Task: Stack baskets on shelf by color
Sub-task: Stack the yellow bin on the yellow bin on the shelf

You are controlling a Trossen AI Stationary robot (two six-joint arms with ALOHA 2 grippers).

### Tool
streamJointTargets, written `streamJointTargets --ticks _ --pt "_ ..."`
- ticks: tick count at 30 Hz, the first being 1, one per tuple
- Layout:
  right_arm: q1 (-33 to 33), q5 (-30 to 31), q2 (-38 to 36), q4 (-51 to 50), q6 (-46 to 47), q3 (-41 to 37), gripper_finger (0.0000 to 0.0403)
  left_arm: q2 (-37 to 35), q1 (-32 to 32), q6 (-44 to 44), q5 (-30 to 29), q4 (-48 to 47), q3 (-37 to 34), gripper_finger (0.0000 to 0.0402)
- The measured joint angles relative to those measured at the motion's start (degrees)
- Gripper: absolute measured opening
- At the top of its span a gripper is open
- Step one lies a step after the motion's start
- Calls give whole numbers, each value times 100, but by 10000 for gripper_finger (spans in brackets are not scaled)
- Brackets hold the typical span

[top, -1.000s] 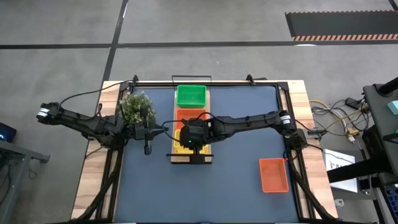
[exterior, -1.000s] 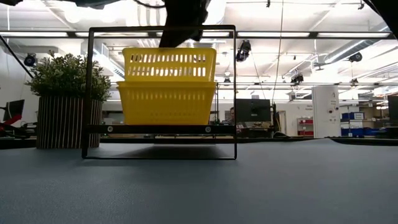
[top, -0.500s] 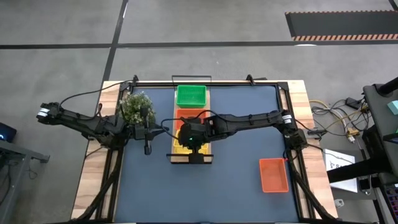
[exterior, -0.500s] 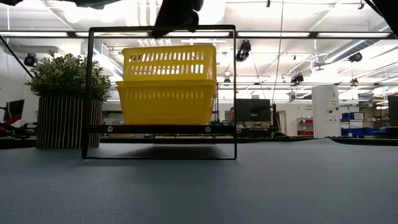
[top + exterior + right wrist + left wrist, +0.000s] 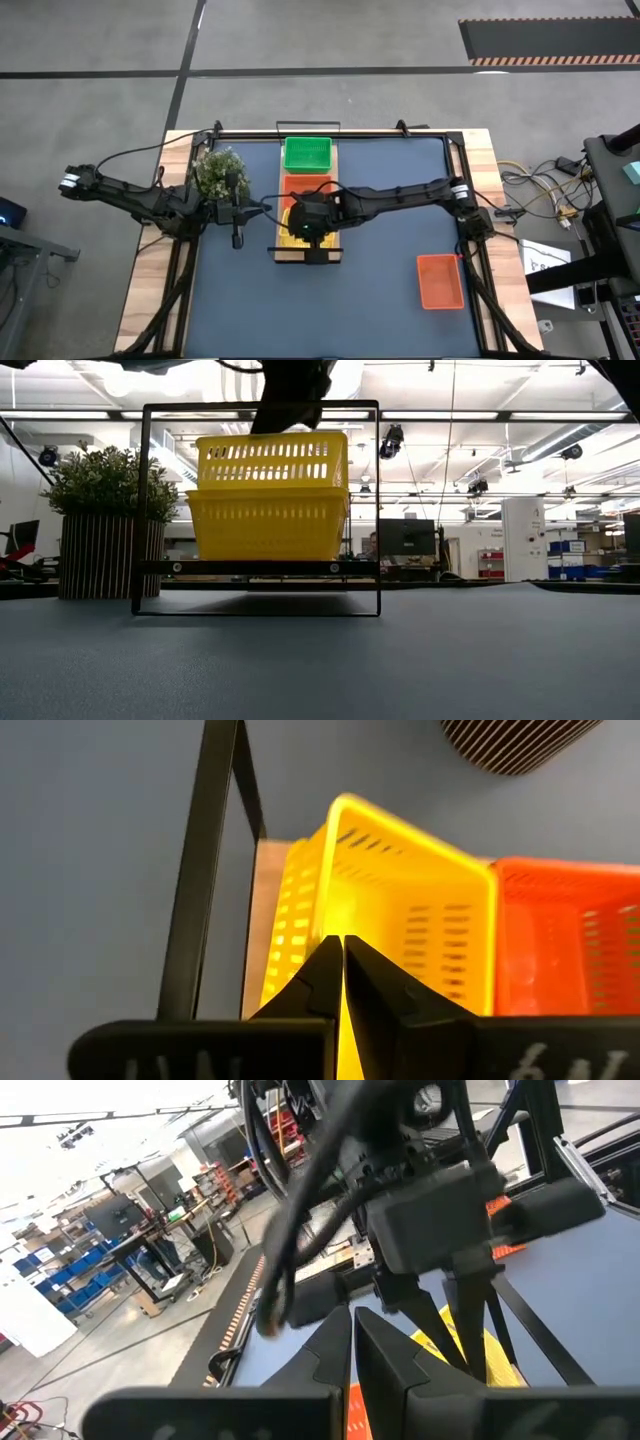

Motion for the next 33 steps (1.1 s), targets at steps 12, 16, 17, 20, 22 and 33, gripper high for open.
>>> streamJointTargets --ticks 12,16,17,20,22,33 --pt "-87 -202 -66 -38 367 148 17 0 1 -1 1 3 0 2" --pt "-178 -339 -66 -239 537 146 47 0 1 -2 1 2 0 2" --pt "-200 -482 -64 -238 573 146 56 0 -1 -1 2 3 0 2" --pt "-252 -868 -64 -238 694 146 84 0 -1 -2 2 3 0 2" --pt "-280 -961 -64 -256 751 144 100 0 -1 -2 0 3 0 2" --pt "-342 -963 -58 -265 748 -216 139 9 1 2 2 3 0 2"
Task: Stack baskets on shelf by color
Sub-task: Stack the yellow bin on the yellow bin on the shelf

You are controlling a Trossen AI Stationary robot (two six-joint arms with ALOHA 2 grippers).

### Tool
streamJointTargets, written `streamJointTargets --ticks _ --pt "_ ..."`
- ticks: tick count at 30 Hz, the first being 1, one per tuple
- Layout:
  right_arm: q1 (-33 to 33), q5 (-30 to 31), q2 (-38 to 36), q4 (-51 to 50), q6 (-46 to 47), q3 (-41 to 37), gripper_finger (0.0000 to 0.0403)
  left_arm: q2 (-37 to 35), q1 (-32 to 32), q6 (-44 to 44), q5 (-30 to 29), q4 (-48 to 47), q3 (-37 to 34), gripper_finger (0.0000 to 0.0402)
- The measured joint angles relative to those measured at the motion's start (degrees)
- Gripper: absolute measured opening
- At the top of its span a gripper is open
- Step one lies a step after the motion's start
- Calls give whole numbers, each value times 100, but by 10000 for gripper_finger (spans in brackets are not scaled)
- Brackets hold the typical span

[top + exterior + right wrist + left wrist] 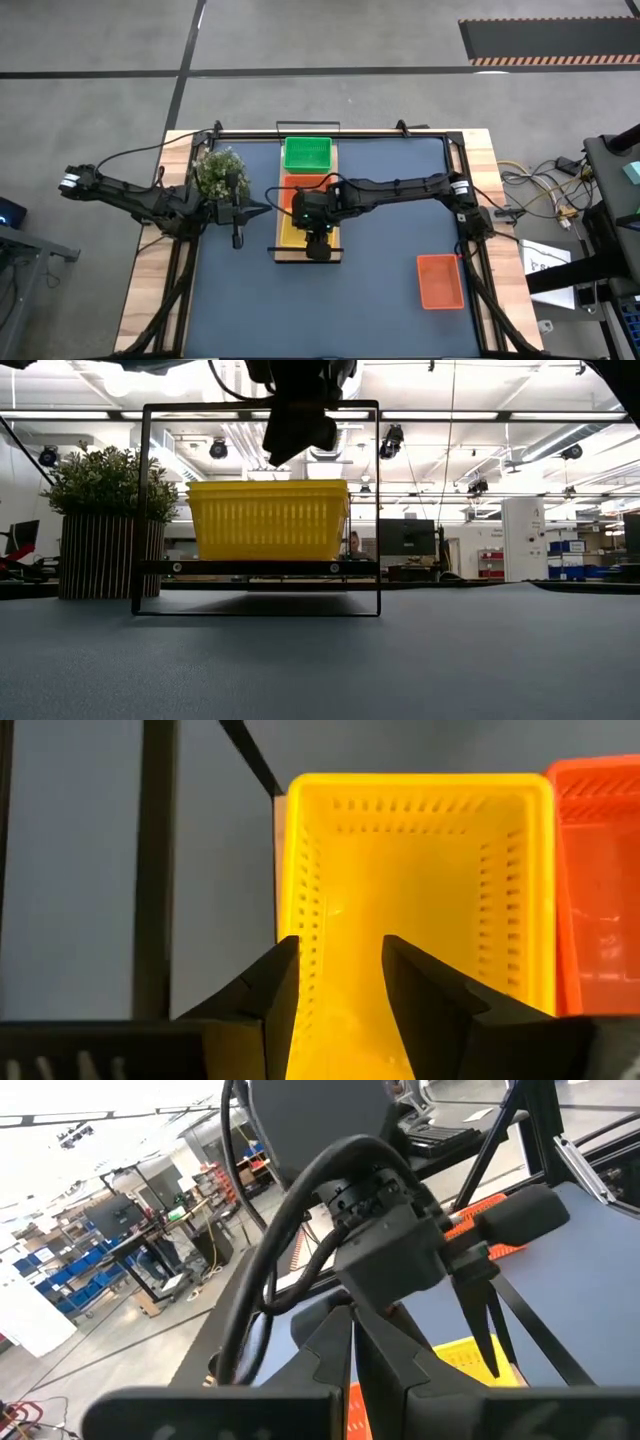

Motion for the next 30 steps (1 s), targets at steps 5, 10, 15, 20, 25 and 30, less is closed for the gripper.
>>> streamJointTargets --ticks 5,10,15,20,25,30 --pt "-44 2 -46 -211 2 74 135 0 -1 0 0 -1 0 2" --pt "-8 456 -411 -552 -107 174 121 0 -1 1 0 -14 0 2" --pt "179 1324 -976 -1184 462 169 99 0 -2 0 0 -17 0 2" --pt "519 1580 -1393 -1775 1536 -55 74 1 1 0 0 -21 0 2" --pt "928 1904 -1625 -1830 2218 -708 44 96 1 -415 -55 -300 -6 1" --pt "983 2148 -1732 -1295 2082 -1764 12 316 3 -889 -379 -1144 56 1"
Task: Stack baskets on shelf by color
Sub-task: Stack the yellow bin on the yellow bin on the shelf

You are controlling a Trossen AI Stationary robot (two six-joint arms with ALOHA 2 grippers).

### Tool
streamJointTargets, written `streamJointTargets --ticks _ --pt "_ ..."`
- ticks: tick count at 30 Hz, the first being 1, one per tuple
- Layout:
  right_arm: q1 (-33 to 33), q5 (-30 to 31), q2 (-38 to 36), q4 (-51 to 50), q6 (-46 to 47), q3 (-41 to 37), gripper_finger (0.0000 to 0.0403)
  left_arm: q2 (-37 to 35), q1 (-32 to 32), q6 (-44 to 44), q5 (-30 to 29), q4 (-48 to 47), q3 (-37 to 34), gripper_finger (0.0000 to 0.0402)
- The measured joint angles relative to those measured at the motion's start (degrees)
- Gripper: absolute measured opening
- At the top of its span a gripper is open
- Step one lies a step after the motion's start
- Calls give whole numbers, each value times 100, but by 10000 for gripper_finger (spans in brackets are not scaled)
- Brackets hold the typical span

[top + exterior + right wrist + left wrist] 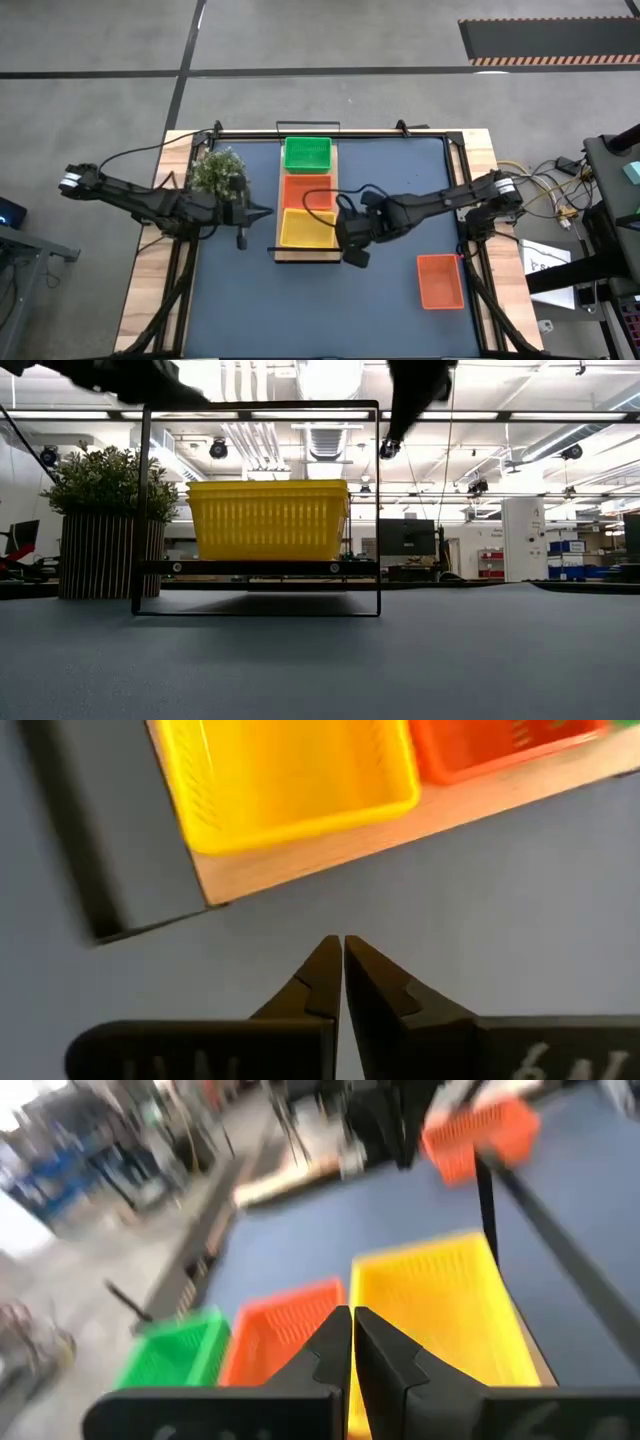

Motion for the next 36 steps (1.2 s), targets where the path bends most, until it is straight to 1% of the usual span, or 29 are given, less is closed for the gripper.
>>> streamJointTargets --ticks 2,6,10,14,16,18,21,24,29,36 --pt "-107 -89 -31 406 -254 -433 9 94 0 -389 -8 -562 131 0" --pt "-502 -493 -146 1329 -783 -1137 9 305 0 -1319 5 -1526 306 0" --pt "-948 -1013 -156 2074 -1388 -1535 8 536 0 -1626 97 -1946 307 0" --pt "-1266 -1433 -154 2718 -1897 -1780 8 698 0 -1703 318 -1957 307 0" --pt "-1362 -1693 -152 2867 -2040 -1850 8 764 0 -1933 412 -1959 307 0" --pt "-1395 -1830 -152 3025 -2185 -1871 8 854 1 -2186 529 -1991 288 0" --pt "-1395 -1832 -152 3126 -2366 -1872 8 1008 0 -2450 703 -1987 250 0" --pt "-1410 -1822 -152 3169 -2395 -1872 8 1225 0 -2713 729 -1984 235 0" --pt "-1427 -1745 -152 3207 -2458 -1876 8 1614 1 -2721 830 -1750 241 0" --pt "-1445 -1739 -152 3256 -2458 -1876 8 1963 2 -2711 924 -1355 248 0"
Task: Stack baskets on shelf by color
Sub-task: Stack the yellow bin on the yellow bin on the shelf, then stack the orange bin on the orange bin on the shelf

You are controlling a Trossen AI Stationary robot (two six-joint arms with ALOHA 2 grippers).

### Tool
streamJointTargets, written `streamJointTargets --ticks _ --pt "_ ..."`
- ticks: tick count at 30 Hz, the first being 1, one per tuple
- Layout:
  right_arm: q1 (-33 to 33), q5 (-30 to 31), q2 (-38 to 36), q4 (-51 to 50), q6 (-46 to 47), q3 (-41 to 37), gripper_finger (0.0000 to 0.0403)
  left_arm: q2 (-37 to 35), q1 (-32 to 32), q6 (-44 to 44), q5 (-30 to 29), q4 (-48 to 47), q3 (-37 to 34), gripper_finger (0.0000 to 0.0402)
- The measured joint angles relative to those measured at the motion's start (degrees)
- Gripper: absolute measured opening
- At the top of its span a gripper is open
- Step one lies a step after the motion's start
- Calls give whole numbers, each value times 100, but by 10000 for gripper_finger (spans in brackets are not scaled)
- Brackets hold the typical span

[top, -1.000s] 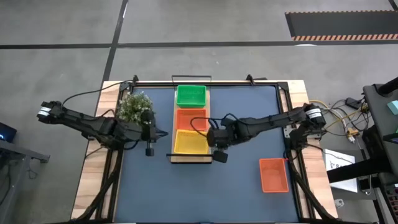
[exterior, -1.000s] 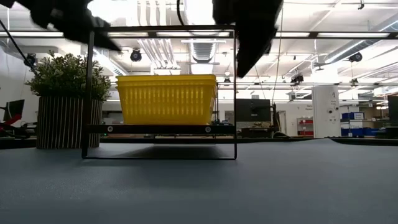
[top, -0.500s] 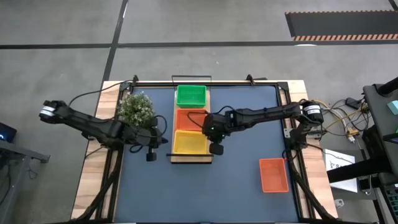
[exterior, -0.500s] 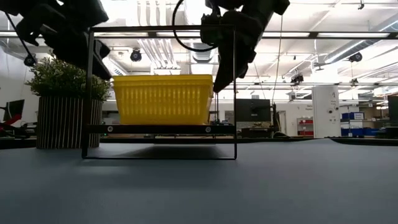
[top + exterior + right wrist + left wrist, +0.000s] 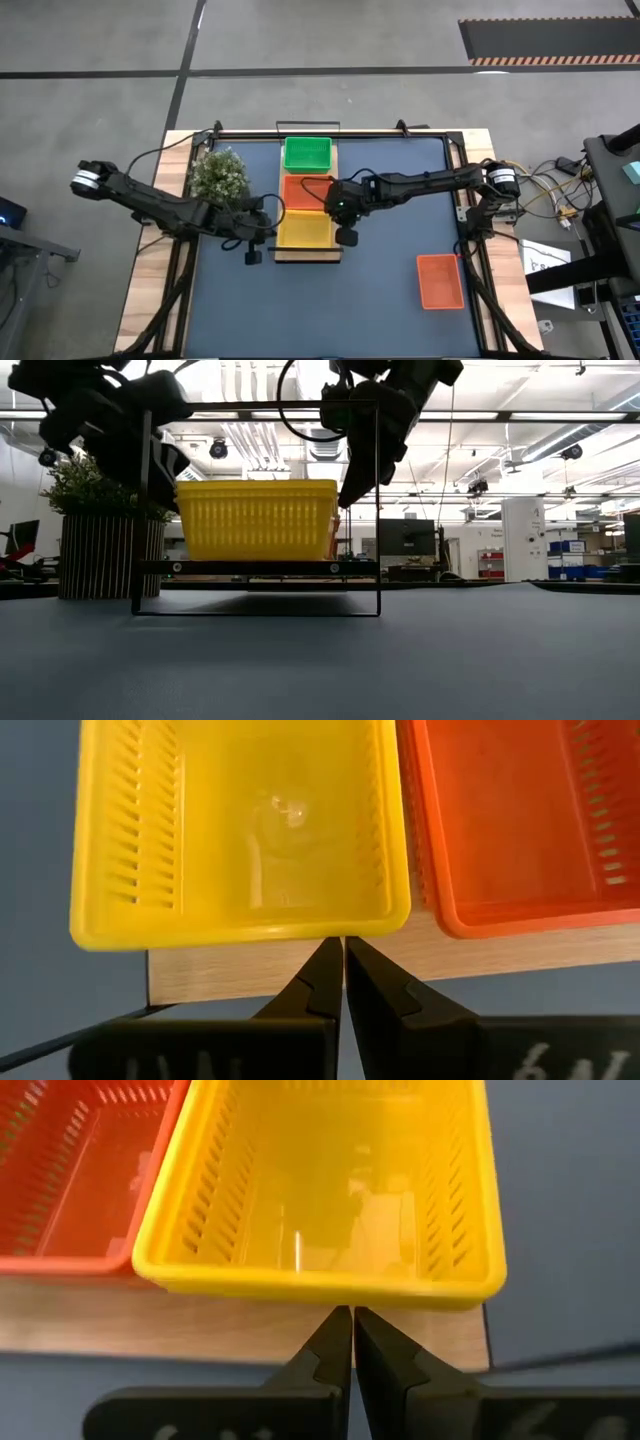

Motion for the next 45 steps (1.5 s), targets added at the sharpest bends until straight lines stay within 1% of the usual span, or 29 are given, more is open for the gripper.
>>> streamJointTargets --ticks 7,16,20,23,26,30,34,39,41,45 --pt "-2 81 0 -84 6 2 8 70 -2 2 142 299 -9 0" --pt "-2 92 -17 -260 23 9 8 53 -2 -2 143 258 -11 0" --pt "-2 94 -224 -433 167 9 8 -21 -2 2 143 26 -2 0" --pt "4 96 -495 -836 482 13 8 -223 -1 1 142 -152 35 0" --pt "83 107 -826 -1364 1116 13 8 -508 0 82 136 -185 102 0" --pt "437 50 -1230 -1906 2185 15 8 -986 -2 640 83 -165 226 0" --pt "1035 -351 -1511 -2425 3677 15 8 -1406 0 1250 -290 15 289 0" --pt "1961 -405 -1596 -2756 5488 15 8 -1793 0 1985 -815 360 273 0" --pt "2299 -404 -1565 -2798 6178 -15 8 -1885 0 2176 -930 491 284 0" --pt "2878 -210 -1387 -3099 7514 -63 9 -2033 0 2501 -1002 846 279 0"
